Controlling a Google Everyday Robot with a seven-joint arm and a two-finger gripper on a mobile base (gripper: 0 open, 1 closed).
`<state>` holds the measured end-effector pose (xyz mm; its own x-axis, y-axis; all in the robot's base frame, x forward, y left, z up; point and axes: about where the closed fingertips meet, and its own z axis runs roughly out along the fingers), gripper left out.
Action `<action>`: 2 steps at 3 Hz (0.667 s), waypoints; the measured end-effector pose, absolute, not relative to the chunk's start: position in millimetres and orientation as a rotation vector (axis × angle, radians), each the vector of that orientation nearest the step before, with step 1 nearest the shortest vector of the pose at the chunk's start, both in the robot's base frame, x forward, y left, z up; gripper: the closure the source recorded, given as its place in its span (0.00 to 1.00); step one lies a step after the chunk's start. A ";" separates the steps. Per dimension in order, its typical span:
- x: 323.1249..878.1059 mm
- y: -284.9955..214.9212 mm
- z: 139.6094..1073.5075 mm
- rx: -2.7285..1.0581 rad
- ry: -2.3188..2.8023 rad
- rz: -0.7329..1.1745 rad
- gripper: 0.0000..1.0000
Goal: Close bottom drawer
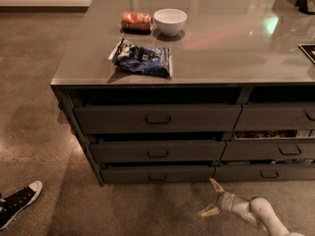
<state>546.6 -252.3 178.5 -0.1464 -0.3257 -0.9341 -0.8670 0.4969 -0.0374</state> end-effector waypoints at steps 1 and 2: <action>538.3 -265.8 190.9 -1.052 1.730 0.623 0.00; 526.4 -277.6 209.2 -1.071 1.742 0.580 0.00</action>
Offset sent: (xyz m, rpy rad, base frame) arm -0.0388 -0.0431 0.0557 -0.1268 -0.0221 -0.0236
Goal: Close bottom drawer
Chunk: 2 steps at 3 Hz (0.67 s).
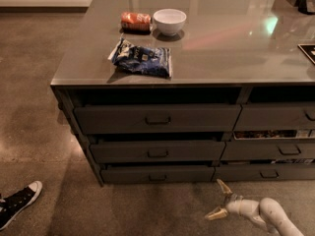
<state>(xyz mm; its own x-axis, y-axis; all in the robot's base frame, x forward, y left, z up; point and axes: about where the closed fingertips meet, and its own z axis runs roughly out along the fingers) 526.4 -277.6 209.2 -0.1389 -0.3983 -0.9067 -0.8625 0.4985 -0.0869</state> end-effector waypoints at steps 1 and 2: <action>509.5 -291.6 232.7 -1.072 1.763 0.517 0.00; 487.9 -306.2 258.0 -1.069 1.786 0.441 0.00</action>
Offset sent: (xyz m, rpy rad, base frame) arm -0.0710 -0.0526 0.0829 -0.1567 -0.0501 -0.1322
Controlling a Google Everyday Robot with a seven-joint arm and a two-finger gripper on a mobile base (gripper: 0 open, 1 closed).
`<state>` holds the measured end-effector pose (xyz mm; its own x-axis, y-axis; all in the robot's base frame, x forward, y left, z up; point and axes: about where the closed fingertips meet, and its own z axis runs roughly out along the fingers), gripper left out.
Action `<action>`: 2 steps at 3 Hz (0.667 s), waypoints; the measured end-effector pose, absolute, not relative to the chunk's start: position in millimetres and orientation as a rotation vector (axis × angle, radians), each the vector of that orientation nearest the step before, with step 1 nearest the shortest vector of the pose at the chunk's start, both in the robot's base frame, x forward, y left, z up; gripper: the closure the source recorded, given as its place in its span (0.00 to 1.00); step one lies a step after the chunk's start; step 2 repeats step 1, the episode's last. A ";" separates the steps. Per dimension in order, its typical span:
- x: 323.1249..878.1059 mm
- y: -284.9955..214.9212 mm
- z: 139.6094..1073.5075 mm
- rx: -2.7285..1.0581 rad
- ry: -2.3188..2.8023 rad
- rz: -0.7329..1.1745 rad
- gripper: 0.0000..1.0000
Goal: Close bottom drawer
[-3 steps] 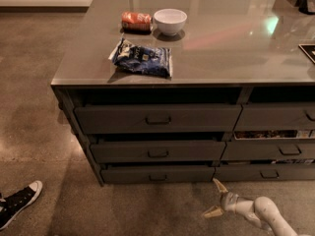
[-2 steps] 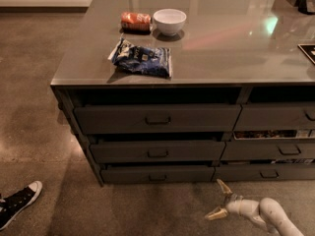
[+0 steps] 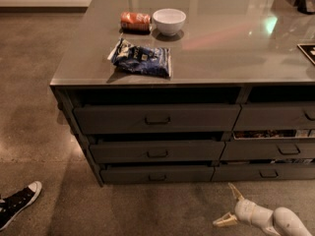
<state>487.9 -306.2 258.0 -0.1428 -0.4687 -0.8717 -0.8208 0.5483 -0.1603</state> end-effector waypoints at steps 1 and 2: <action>483.5 -298.5 256.8 -1.072 1.785 0.458 0.00; 483.5 -298.5 256.8 -1.072 1.785 0.458 0.00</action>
Offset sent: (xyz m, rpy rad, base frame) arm 0.0000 0.0000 0.0000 0.0000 0.0000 0.0000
